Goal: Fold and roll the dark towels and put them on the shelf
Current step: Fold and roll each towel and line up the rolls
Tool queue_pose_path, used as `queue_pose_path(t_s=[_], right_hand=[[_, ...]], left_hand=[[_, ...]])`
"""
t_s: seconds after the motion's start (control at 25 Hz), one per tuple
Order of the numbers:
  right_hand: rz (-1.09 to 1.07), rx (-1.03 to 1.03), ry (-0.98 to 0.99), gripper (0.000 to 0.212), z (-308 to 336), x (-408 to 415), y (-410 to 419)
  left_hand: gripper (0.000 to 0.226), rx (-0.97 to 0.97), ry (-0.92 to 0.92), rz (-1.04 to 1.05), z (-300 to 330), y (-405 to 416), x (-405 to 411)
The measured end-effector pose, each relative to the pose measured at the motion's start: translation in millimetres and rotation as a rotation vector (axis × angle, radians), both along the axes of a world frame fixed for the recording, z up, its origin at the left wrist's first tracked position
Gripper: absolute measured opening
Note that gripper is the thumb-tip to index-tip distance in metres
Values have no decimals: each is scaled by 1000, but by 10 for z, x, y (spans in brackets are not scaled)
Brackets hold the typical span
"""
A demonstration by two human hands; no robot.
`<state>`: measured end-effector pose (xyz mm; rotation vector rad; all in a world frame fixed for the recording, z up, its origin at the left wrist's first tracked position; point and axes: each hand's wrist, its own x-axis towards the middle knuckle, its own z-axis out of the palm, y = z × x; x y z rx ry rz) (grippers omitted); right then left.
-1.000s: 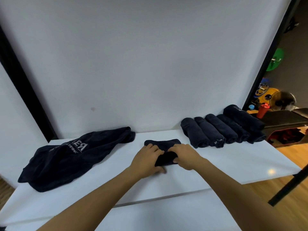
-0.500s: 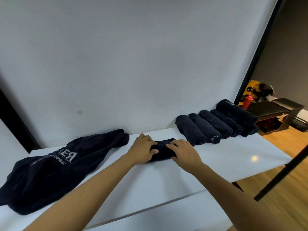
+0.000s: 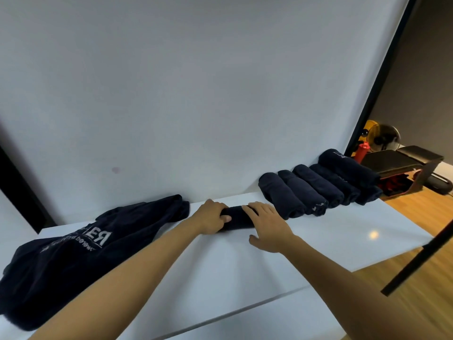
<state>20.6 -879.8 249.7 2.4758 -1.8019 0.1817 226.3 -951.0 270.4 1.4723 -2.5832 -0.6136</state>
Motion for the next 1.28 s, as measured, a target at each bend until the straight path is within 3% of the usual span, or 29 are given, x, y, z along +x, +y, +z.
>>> queue_pose_path(t_s=[0.12,0.2,0.28,0.52,0.76,1.0,1.28], right_hand=[[-18,73,42,81,17,-13,-220],[-39,110,77,75,58,4,-370],[-68,147,117,65,74,30,-502],[-118,237,83,50,72,40,-936],[-135,267,1,32,-55,36,-1154],[-138,266,-107,51,49,8,-967],[-164,150,-189,44,75,-139,-135]], left_hand=[[48,-335,-199,-69,-51,88,-118],[67,-428,-257,-55,-160,158,-179],[76,-429,-293,-17,-256,85,-215],[55,-220,-265,54,-206,-495,-299],[45,-160,-239,74,-265,-650,-332],[47,-168,-235,38,-169,-597,-326],[49,-247,-243,-174,57,-305,-425]])
